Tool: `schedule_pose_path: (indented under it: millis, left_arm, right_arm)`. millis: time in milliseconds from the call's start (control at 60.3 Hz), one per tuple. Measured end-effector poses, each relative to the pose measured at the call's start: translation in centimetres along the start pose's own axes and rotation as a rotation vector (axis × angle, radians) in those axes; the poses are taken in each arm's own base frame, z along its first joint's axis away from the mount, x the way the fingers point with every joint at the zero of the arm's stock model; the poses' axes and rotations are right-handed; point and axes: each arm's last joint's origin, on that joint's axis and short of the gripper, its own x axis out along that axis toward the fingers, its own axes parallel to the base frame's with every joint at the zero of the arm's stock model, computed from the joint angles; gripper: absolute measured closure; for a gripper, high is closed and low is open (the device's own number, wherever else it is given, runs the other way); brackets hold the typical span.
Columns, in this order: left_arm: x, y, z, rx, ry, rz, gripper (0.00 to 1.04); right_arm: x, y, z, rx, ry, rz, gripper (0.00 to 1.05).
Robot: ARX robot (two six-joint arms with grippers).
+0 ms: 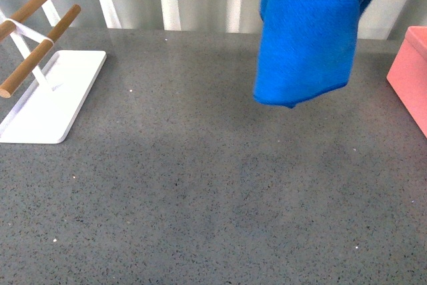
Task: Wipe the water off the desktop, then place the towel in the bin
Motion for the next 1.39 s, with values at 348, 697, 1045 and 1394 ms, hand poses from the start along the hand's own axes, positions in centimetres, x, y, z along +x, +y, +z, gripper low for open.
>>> schedule_pose_path:
  millis: [348,697,1045,1394]
  left_arm:
    - [-7.0,5.1,-3.0,0.038,0.166,-0.01,0.07]
    - [-18.8,4.3,-4.6,0.132,0.175,-0.107,0.07]
    - [-22.1,5.3,-8.0,0.438,-0.315,0.448,0.57]
    - [-23.3,3.6,-11.1,0.448,-0.305,0.454,1.01]
  right_arm:
    - [-0.6,-1.0,0.0,0.014,0.005,-0.044,1.02]
    - [-0.7,-1.5,-0.2,0.019,0.016,-0.081,1.02]
    - [-0.2,-1.2,-0.1,0.003,0.05,-0.07,1.02]
    - [-0.2,-1.2,-0.3,-0.004,0.056,-0.075,1.02]
